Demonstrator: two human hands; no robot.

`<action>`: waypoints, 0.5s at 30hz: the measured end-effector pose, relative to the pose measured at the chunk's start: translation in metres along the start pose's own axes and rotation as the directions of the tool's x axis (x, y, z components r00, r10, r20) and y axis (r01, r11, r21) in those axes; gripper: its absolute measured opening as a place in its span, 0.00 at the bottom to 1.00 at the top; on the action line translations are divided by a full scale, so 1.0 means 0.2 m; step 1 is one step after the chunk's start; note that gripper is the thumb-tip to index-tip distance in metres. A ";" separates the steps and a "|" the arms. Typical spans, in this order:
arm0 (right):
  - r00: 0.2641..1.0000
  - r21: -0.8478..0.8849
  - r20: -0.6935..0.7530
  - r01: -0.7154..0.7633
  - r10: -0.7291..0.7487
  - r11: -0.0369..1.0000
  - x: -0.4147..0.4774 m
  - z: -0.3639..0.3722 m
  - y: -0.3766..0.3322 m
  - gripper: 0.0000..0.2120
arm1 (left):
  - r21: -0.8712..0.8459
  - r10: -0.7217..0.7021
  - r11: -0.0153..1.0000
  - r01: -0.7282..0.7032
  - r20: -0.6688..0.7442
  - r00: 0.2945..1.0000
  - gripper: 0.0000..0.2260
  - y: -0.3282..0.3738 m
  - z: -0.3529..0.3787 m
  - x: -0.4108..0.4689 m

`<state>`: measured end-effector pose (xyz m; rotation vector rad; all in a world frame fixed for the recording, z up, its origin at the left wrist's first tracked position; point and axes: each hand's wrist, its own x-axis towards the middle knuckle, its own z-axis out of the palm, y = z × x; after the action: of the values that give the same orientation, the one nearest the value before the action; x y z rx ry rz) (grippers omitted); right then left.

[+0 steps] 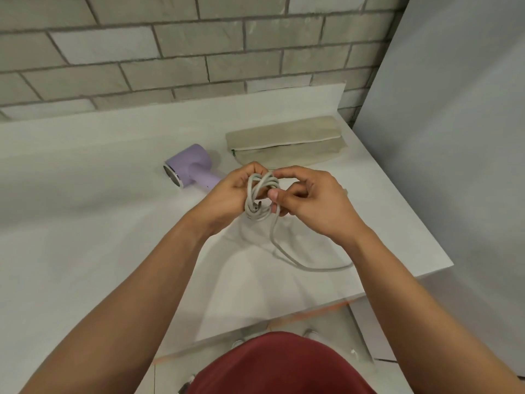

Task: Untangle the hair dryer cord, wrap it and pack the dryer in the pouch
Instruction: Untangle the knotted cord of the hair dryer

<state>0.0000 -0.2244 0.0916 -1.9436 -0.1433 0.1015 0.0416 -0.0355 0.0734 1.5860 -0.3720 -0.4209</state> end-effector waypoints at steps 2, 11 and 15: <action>0.999 -0.079 0.009 -0.043 0.044 0.996 0.00 0.00 -0.02 0.14 | -0.018 -0.061 0.998 0.060 -0.030 0.998 0.08 -0.01 -0.01 0.00; 0.977 -0.339 -0.208 -0.040 -0.034 0.940 0.00 0.07 -0.02 0.11 | -0.235 -0.238 0.948 0.216 -0.070 0.969 0.17 0.08 -0.08 -0.02; 0.971 -0.290 -0.238 -0.048 -0.024 0.956 0.00 0.08 -0.01 0.12 | 0.047 -0.119 0.992 0.120 -0.028 0.992 0.19 0.15 -0.14 -0.04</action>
<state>-0.0014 -0.2086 0.0868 -2.2366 0.0158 -0.1557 0.0483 -0.0084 0.1057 1.6651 -0.2705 -0.4868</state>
